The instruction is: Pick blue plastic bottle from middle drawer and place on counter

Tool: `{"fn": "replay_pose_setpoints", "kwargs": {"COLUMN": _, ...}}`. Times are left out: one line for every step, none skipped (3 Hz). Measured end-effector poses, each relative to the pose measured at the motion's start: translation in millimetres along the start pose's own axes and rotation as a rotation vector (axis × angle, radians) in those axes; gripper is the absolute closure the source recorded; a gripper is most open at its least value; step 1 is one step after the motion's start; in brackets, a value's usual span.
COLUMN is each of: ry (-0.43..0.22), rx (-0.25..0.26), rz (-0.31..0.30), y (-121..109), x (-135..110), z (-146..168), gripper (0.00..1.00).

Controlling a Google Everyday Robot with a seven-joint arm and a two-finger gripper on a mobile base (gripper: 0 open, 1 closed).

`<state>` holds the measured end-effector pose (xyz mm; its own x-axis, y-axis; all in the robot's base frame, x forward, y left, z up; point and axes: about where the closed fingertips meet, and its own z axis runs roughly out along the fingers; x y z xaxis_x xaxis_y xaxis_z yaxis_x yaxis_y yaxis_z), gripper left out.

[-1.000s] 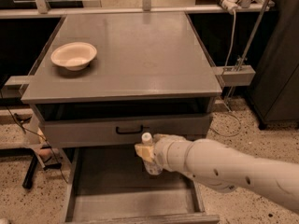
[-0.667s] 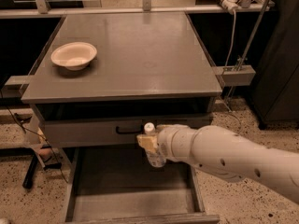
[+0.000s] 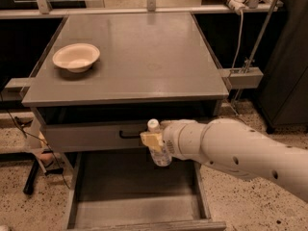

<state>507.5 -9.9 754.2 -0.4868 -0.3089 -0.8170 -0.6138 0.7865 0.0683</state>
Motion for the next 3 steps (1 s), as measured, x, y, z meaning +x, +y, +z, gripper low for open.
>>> {"fn": "replay_pose_setpoints", "kwargs": {"ry": 0.004, "rx": 0.01, "rz": -0.003, "y": 1, "x": -7, "z": -10, "gripper": 1.0}}
{"fn": "replay_pose_setpoints", "kwargs": {"ry": -0.017, "rx": 0.052, "rz": -0.023, "y": -6, "x": -33, "z": -39, "gripper": 1.0}}
{"fn": "replay_pose_setpoints", "kwargs": {"ry": -0.048, "rx": 0.094, "rz": -0.052, "y": -19, "x": -71, "z": -69, "gripper": 1.0}}
